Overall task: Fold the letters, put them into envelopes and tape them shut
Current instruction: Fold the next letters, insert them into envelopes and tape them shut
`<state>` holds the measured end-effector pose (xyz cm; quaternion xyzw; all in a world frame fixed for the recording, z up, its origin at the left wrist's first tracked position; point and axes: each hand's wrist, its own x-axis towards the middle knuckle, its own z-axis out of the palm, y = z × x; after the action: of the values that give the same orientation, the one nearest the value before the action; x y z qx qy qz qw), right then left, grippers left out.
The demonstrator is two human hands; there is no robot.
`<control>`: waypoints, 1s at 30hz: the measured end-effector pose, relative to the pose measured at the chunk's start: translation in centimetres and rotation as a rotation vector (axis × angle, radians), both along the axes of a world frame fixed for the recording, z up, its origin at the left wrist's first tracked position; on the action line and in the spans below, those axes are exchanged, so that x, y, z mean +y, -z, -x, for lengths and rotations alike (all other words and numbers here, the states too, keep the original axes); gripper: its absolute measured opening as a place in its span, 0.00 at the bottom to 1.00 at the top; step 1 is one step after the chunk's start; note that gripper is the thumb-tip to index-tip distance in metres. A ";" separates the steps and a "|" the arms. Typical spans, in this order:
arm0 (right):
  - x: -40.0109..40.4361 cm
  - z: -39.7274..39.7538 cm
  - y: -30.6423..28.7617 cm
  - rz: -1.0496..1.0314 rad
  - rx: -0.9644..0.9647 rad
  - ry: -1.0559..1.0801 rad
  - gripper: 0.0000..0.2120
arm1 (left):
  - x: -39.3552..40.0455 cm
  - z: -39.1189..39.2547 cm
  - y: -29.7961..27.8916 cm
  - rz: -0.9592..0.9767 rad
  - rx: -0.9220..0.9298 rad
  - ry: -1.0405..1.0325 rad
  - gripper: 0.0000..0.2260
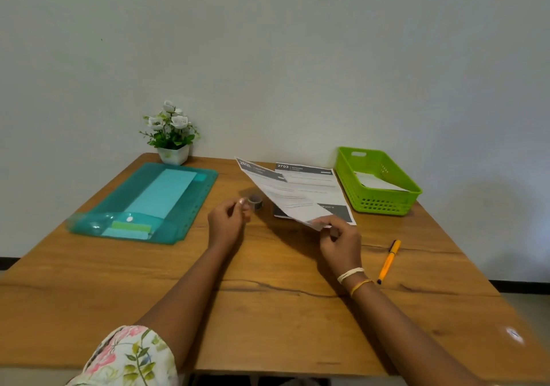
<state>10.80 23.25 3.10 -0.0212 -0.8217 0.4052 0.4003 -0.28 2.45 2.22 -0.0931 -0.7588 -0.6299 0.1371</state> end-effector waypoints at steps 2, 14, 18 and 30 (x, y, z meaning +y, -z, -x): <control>0.1 -0.7 -0.4 0.190 -0.056 -0.098 0.17 | -0.3 -0.5 -0.6 -0.235 -0.213 0.043 0.14; 3.7 -4.8 -1.4 -0.035 -0.704 -0.276 0.17 | -7.2 -2.9 -2.1 -0.256 -0.657 0.363 0.22; 3.5 -4.7 -3.7 -0.206 -0.856 -0.262 0.15 | -7.1 -2.7 -1.6 0.094 -0.596 0.180 0.16; -8.5 -1.2 -4.7 -0.651 -0.834 -0.050 0.17 | -6.3 -2.5 -1.0 0.275 -0.392 0.062 0.16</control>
<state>11.96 14.76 7.77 -0.0355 -0.9946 0.0958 0.0156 2.24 -3.84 3.21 -0.0099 -0.8463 -0.5307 -0.0462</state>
